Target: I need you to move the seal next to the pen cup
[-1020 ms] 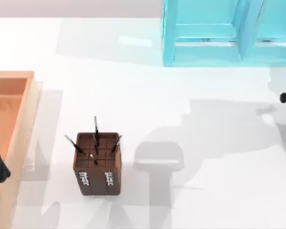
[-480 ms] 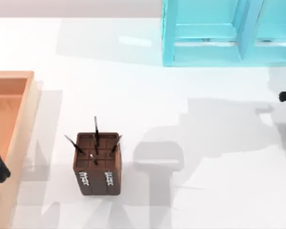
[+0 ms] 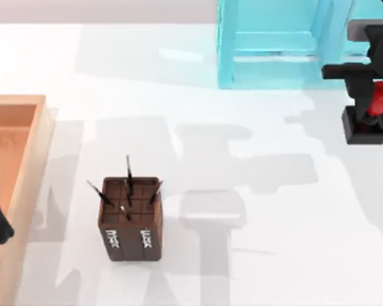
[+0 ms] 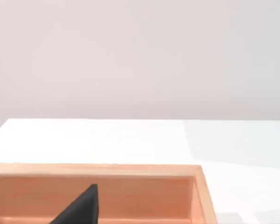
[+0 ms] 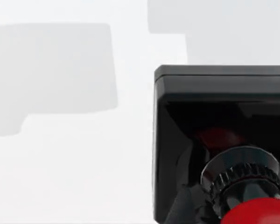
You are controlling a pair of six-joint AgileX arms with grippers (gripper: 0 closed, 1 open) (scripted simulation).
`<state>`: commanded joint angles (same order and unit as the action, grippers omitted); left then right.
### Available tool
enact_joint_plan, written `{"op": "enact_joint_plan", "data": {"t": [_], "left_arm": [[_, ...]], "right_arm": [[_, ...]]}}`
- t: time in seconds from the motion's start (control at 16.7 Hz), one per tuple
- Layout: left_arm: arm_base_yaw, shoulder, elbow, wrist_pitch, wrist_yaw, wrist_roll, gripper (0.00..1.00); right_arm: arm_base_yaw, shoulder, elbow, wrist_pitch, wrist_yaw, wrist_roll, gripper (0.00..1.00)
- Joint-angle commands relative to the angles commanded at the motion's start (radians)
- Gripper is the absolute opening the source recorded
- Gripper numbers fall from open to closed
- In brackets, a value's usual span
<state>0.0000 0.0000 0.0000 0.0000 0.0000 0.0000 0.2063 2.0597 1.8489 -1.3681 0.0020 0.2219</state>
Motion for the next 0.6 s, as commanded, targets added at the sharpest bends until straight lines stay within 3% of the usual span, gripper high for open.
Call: {"op": "enact_joint_plan", "data": {"t": [0.24,0.6], "left_arm": [[0.000,0.000,0.000,0.000,0.000,0.000,1.00],[0.000,0.000,0.000,0.000,0.000,0.000,1.00]], "right_arm": [[0.104,0.004,0.175,-0.164,0.000,0.106,0.00],[0.120,0.000,0.197,-0.185,-0.001,0.128,0.00]]}}
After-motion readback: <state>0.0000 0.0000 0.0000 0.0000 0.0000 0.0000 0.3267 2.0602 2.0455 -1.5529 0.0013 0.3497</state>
